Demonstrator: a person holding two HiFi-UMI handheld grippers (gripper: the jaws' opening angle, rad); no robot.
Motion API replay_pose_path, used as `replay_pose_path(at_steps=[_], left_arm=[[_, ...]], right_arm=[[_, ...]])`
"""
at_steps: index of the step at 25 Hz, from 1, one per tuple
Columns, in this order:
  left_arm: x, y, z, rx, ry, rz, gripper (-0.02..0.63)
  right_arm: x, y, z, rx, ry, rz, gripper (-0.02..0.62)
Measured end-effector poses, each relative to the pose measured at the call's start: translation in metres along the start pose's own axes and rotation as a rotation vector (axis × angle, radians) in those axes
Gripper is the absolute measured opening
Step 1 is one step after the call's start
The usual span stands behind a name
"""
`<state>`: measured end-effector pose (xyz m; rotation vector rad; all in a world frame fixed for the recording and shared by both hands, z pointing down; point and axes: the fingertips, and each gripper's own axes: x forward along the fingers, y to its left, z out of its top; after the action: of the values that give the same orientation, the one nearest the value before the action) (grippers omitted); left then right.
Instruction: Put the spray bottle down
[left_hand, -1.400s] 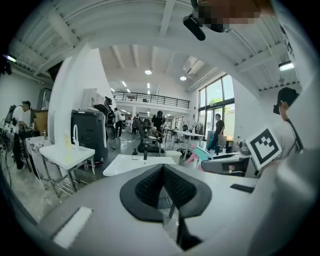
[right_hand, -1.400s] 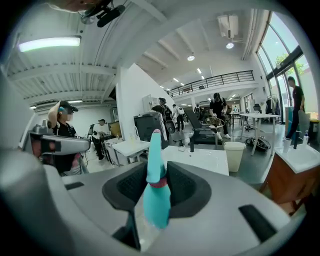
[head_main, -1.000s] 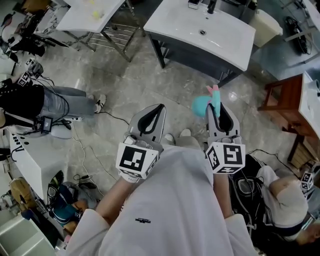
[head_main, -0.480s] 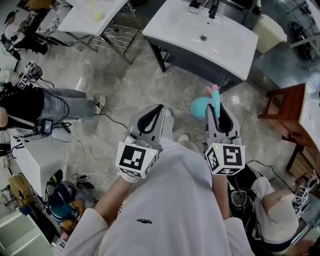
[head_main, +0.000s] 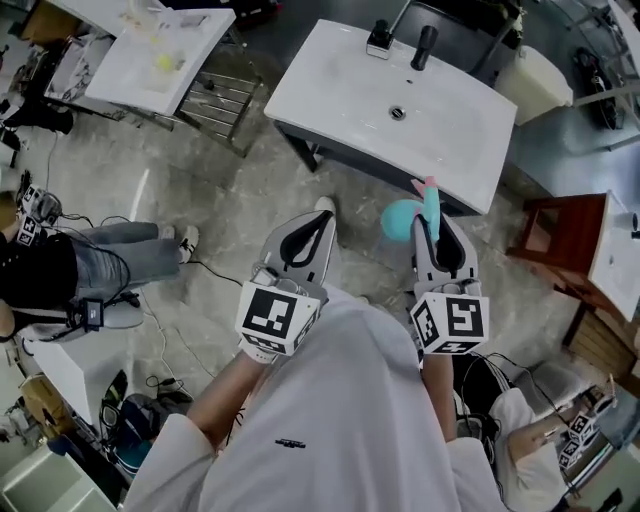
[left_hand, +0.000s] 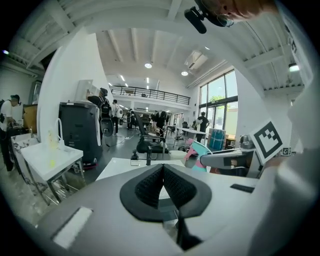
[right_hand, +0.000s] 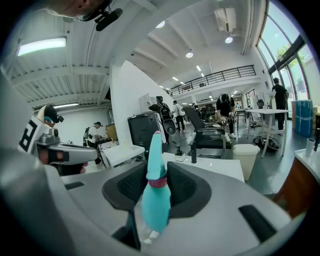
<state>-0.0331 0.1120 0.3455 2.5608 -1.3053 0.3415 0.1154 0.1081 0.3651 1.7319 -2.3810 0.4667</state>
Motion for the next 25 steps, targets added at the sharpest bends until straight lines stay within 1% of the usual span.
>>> replay_pose_path(at_steps=[3, 7, 9, 12, 14, 18, 22, 25], left_arm=[[0.046, 0.04, 0.027, -0.004, -0.001, -0.041, 0.005], [0.113, 0.098, 0.055, -0.011, 0.019, -0.089, 0.005], [0.141, 0.12, 0.069, -0.018, 0.022, -0.114, 0.005], [0.177, 0.147, 0.086, -0.017, 0.023, -0.134, 0.003], [0.195, 0.159, 0.094, -0.013, 0.024, -0.138, 0.005], [0.22, 0.164, 0.105, -0.005, 0.036, -0.137, 0.005], [0.237, 0.169, 0.109, -0.007, 0.052, -0.117, 0.005], [0.247, 0.171, 0.115, 0.002, 0.045, -0.106, 0.005]], right_arm=[[0.058, -0.015, 0.023, 0.003, 0.019, -0.039, 0.11], [0.135, -0.039, 0.049, 0.015, 0.032, -0.095, 0.11], [0.165, -0.05, 0.062, 0.009, 0.035, -0.124, 0.11], [0.205, -0.064, 0.082, -0.014, 0.026, -0.144, 0.11], [0.228, -0.071, 0.095, -0.022, 0.014, -0.145, 0.11], [0.258, -0.084, 0.113, -0.036, -0.003, -0.128, 0.11], [0.275, -0.093, 0.122, -0.028, -0.013, -0.1, 0.11], [0.284, -0.1, 0.125, -0.015, -0.019, -0.097, 0.11]])
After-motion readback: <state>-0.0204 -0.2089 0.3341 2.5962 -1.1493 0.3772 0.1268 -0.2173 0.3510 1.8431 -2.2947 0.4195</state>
